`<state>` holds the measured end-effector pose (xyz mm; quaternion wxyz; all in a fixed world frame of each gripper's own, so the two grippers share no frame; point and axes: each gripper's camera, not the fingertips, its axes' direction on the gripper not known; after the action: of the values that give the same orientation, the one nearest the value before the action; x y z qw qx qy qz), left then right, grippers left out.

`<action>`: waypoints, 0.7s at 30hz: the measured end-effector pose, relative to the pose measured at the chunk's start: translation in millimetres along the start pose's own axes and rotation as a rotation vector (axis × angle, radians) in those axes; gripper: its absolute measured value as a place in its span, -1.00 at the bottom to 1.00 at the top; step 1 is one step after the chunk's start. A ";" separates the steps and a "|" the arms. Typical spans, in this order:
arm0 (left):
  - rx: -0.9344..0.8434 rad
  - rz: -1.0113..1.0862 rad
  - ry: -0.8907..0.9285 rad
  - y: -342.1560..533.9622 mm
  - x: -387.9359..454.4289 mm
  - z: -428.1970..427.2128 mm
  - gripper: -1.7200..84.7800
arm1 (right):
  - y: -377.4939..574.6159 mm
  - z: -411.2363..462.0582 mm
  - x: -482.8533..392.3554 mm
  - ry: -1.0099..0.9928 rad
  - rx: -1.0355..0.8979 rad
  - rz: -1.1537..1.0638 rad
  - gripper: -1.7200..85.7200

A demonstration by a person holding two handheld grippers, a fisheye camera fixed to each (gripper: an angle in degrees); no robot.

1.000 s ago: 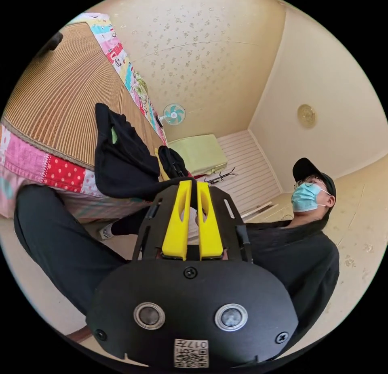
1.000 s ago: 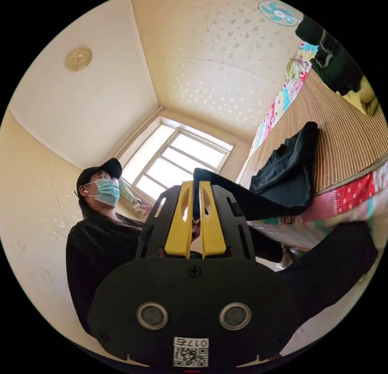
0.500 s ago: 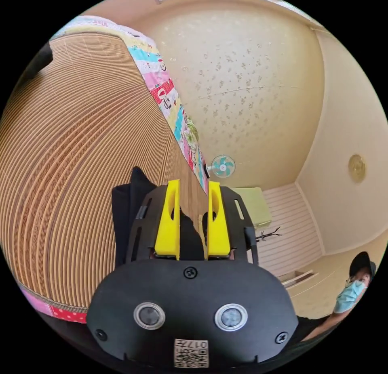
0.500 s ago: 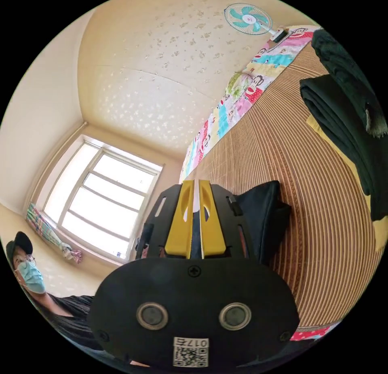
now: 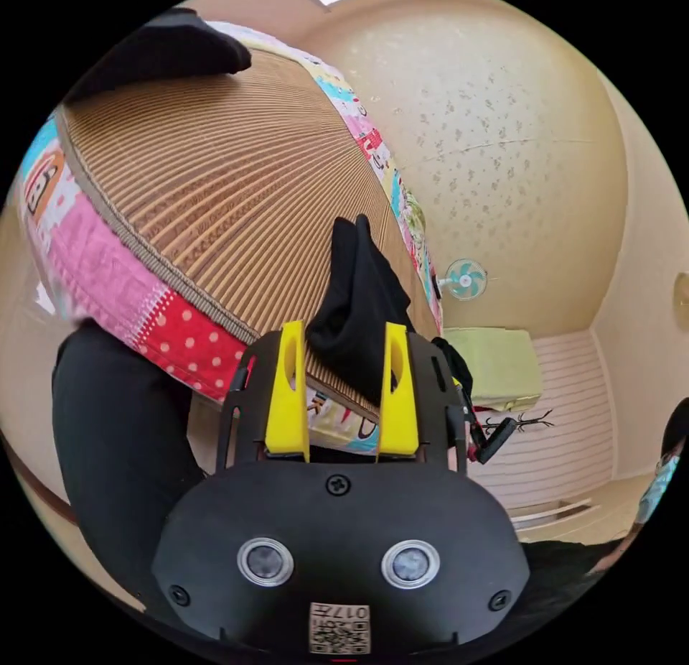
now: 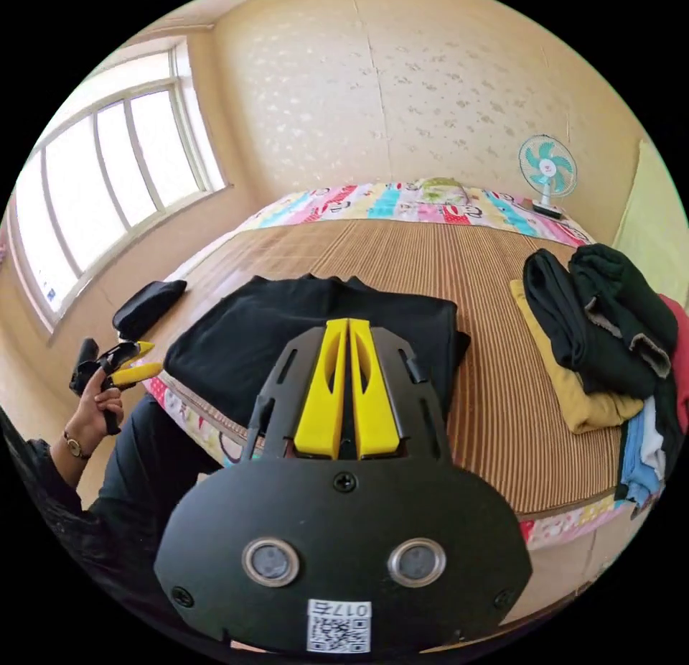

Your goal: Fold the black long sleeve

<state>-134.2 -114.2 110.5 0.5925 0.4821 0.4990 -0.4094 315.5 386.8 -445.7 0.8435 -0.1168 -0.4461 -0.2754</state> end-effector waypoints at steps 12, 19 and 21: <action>-0.007 0.291 0.124 18.3 112.7 74.4 -0.82 | 5.7 35.8 -24.1 -0.151 -0.194 0.033 -0.95; -0.303 0.758 0.167 145.5 243.9 204.7 -0.82 | 42.7 -43.7 86.3 -0.164 -0.115 0.326 -0.95; -0.419 0.799 0.151 196.3 246.6 242.4 -0.80 | 51.1 -55.4 114.3 -0.175 -0.105 0.404 -0.95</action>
<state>144.3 -313.3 -91.6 0.7507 0.5350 0.3877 -0.0029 434.1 363.1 -381.6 0.8325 -0.2709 -0.4701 -0.1126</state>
